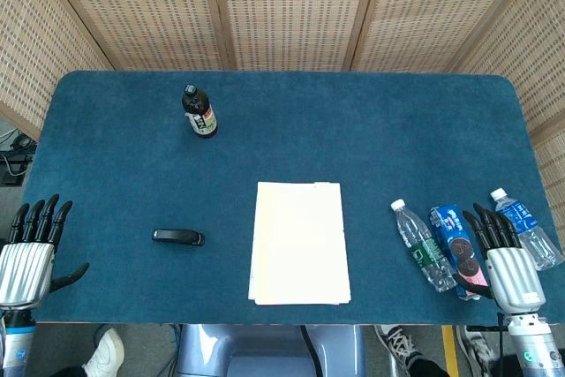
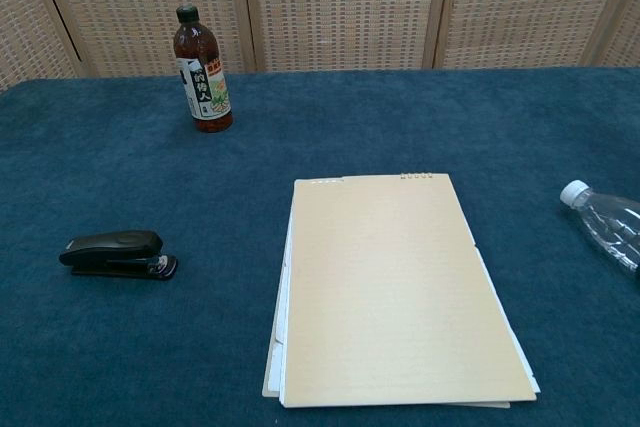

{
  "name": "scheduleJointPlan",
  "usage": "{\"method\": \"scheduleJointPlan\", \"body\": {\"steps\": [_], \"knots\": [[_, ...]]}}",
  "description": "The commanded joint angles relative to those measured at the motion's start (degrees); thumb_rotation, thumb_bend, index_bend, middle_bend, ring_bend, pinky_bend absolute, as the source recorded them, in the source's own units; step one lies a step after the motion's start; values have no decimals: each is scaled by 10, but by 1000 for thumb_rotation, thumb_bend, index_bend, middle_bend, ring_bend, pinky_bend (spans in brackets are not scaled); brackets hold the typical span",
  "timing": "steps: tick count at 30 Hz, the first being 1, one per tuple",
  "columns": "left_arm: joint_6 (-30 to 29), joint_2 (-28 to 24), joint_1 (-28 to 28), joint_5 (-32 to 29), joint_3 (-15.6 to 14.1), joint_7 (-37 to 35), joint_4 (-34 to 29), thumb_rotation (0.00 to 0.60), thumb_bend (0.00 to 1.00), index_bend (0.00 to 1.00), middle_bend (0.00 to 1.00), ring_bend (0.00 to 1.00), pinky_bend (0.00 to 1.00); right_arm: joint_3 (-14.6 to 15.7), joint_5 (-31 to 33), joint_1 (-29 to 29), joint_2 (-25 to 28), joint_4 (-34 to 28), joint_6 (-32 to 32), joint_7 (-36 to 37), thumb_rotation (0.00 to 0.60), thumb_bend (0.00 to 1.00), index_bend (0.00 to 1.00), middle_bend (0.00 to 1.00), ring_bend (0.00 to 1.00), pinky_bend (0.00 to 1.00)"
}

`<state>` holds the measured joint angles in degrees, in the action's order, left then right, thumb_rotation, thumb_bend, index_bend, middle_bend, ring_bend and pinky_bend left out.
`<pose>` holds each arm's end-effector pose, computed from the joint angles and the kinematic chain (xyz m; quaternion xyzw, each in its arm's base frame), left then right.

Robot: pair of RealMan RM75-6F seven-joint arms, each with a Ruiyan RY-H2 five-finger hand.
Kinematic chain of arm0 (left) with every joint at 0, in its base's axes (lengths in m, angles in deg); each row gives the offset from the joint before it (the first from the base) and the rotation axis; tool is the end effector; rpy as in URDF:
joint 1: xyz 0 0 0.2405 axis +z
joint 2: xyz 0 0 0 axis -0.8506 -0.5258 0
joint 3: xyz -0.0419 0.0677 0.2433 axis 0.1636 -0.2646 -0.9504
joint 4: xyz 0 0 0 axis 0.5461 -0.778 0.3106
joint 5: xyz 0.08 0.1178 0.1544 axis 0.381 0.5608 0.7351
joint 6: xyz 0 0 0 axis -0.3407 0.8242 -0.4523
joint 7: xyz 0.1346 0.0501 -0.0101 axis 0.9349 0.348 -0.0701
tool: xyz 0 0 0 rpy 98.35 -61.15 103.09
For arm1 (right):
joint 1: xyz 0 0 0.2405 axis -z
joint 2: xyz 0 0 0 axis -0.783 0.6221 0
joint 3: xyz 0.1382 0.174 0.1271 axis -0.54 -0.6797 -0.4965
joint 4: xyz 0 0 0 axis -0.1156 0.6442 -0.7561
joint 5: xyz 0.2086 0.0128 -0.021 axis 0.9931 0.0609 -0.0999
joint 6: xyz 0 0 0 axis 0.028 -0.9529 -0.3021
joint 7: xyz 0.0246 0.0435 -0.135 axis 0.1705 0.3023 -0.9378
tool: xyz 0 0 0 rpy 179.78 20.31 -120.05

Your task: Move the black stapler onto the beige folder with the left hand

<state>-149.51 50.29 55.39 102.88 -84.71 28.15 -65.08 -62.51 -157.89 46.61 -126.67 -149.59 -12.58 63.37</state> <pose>-0.2624 0.1648 0.1312 -0.6221 -0.3130 -0.3437 0.6299 -0.2994 -0.1772 0.1432 0.6021 -0.3936 0.4291 0.5462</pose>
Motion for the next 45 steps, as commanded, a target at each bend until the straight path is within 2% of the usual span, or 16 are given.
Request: {"method": "scheduleJointPlan", "body": {"steps": [1,31,37,41,45], "knots": [[1,0,0,0,-1,2,0,600,170,0,0,0,0,-1,1,0,2,-1,0,2,600,137,51,0,0,0],[9,1,-5,4,-3,2,-4,600,171,1,0,0,0,0,0,2,3,-2,-3,3,600,138,50,0,0,0],[34,12,-27,1,9,10,8,600,180,76,0,0,9,-2,3,1,3,-3,-1,3,600,138,51,0,0,0],[55,19,-49,-4,24,26,7,600,230,159,0,9,75,-2,4,2,3,-3,-2,3,600,138,51,0,0,0],[89,25,-75,-19,37,37,-1,600,248,247,43,75,136,-3,6,2,4,-3,-2,6,600,138,51,0,0,0]]}}
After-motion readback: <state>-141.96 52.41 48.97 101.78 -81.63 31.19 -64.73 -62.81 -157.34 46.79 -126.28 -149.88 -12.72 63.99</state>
